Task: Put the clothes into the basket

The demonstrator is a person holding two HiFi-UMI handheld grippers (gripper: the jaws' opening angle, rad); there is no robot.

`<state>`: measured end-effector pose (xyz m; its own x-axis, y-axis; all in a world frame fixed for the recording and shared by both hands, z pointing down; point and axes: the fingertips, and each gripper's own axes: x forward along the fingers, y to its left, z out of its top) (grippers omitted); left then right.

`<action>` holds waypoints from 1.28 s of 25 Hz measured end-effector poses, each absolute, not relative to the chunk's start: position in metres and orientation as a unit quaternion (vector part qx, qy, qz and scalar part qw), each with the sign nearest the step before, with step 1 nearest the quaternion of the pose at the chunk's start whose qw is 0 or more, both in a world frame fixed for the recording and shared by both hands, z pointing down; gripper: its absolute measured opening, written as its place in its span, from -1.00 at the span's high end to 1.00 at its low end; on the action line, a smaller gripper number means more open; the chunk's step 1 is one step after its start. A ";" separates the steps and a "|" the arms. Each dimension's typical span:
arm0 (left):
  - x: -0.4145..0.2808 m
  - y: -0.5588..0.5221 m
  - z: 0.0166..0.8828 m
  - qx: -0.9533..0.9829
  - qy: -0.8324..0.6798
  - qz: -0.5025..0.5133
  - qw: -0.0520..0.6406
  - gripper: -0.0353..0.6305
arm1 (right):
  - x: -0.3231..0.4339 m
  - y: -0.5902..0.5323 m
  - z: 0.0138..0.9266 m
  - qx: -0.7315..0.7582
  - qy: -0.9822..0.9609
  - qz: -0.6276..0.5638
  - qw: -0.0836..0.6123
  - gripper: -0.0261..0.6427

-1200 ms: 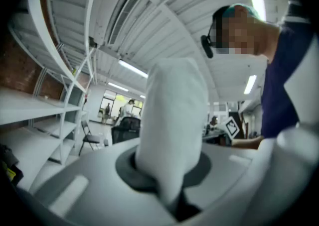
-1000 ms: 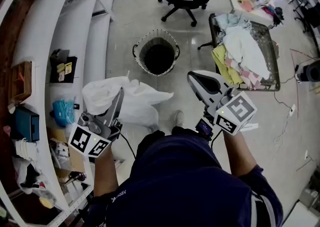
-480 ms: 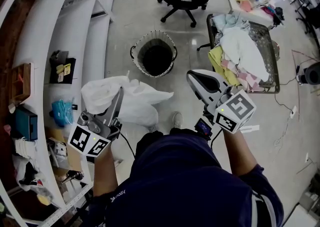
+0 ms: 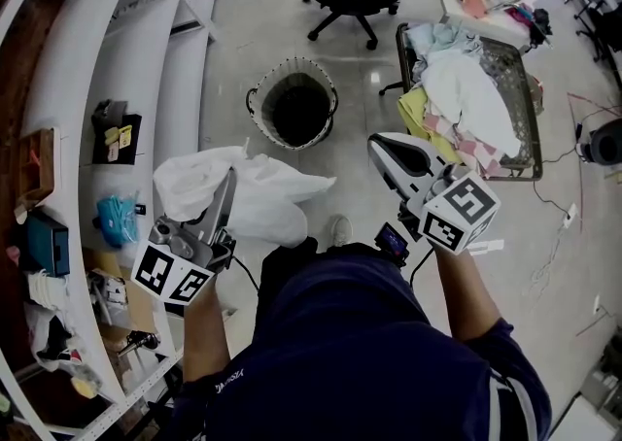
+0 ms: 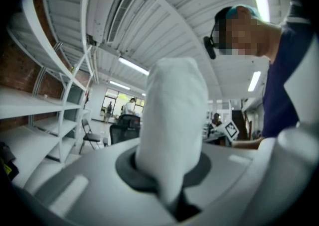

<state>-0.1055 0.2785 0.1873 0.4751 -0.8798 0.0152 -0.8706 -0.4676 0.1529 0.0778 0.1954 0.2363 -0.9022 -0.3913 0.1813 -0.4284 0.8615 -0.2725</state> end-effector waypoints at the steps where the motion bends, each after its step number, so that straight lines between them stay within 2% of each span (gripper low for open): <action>1: -0.106 0.276 0.188 0.856 -0.512 -0.033 0.071 0.77 | 0.078 0.192 0.237 0.214 -0.962 0.156 0.061 0.90; 13: -0.136 0.213 0.204 0.866 -0.491 -0.039 0.086 0.77 | 0.053 0.145 0.251 0.237 -0.954 0.167 0.076 0.90; 32: -0.242 0.046 0.247 0.891 -0.433 -0.035 0.131 0.77 | -0.063 0.018 0.283 0.280 -0.932 0.201 0.113 0.89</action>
